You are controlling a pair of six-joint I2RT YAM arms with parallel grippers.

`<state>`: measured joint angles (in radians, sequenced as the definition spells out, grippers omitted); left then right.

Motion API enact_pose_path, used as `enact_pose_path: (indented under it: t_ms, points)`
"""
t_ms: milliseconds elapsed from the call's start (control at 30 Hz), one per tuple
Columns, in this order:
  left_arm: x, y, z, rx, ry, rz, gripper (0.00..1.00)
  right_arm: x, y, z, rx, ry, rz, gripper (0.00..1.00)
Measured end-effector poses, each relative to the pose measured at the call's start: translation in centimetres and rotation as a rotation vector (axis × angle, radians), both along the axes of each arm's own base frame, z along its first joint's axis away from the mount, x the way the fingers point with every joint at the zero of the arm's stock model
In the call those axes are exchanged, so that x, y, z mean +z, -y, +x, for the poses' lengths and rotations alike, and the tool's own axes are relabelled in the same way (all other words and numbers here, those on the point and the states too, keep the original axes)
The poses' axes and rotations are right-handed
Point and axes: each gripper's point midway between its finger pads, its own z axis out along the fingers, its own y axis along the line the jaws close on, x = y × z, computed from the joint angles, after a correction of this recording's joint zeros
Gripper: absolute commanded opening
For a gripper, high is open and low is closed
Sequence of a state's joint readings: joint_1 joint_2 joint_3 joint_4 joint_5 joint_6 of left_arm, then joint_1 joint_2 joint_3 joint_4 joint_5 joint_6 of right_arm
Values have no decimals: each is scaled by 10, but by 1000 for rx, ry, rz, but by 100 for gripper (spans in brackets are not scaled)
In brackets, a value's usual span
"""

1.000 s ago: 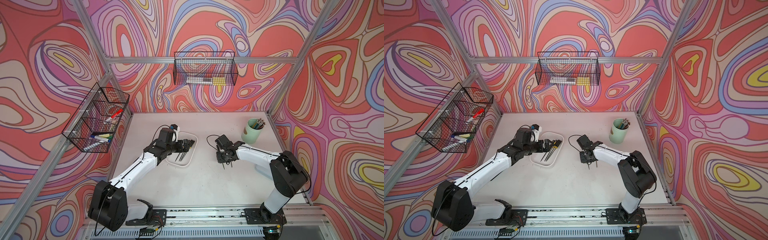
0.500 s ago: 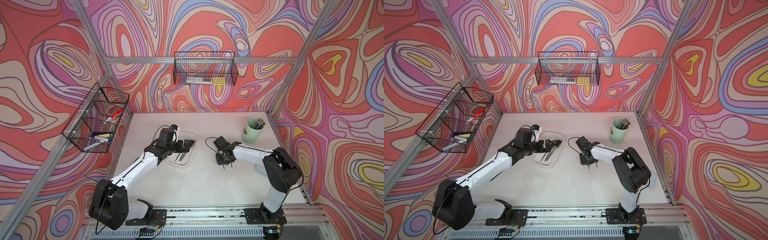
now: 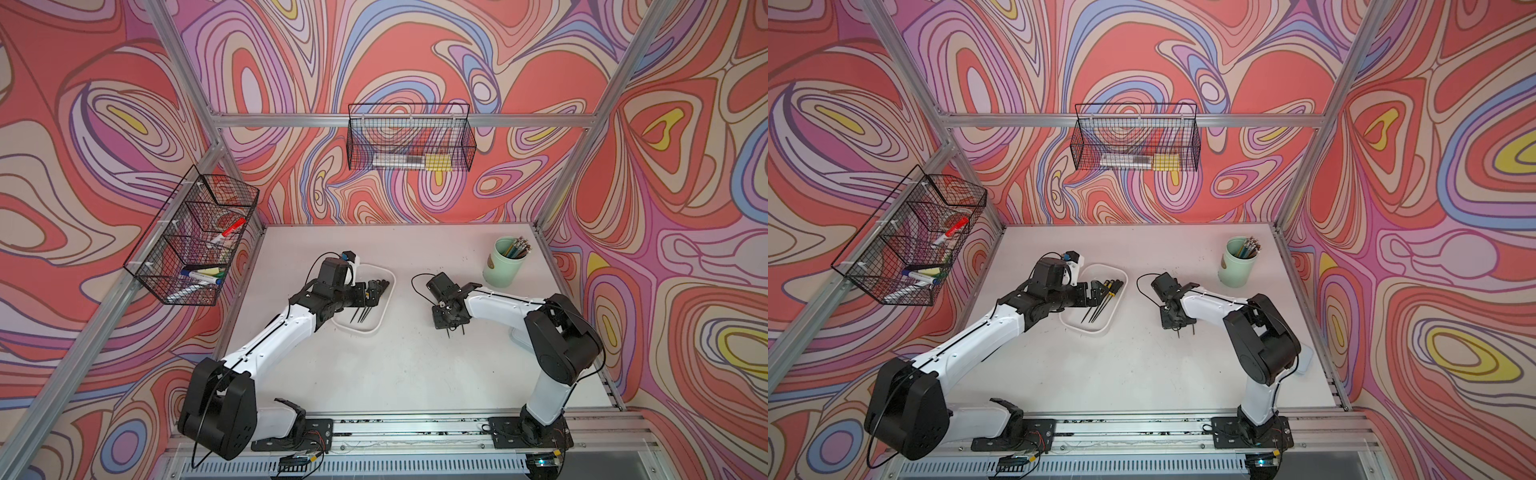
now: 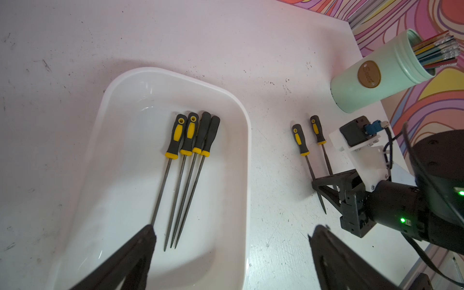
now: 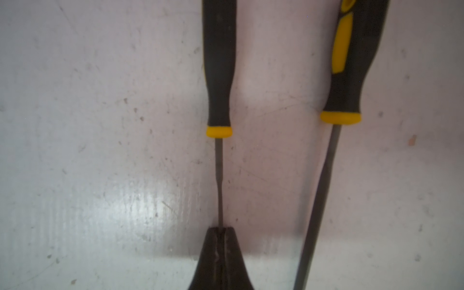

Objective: Take the file tool out of the storage box
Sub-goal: Adjust the file tool at the center of the board.

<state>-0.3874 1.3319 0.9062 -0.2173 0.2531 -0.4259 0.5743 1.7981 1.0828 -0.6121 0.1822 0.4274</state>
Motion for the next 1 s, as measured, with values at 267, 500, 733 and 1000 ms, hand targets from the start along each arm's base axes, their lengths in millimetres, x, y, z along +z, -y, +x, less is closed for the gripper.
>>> enact_pose_path:
  t_ms: [267,500,733,1000]
  points:
    - [0,-1,0,5,1,5,99,27,31,15,-65,44,-30,0]
    - [-1,-1,0,5,1,5,99,58,68,30,-137,111,-27,0]
    - [-2,-1,0,5,-1,5,99,57,94,36,-147,91,-36,0]
    - [-2,-1,0,5,-3,6,99,46,96,38,-93,40,-11,0]
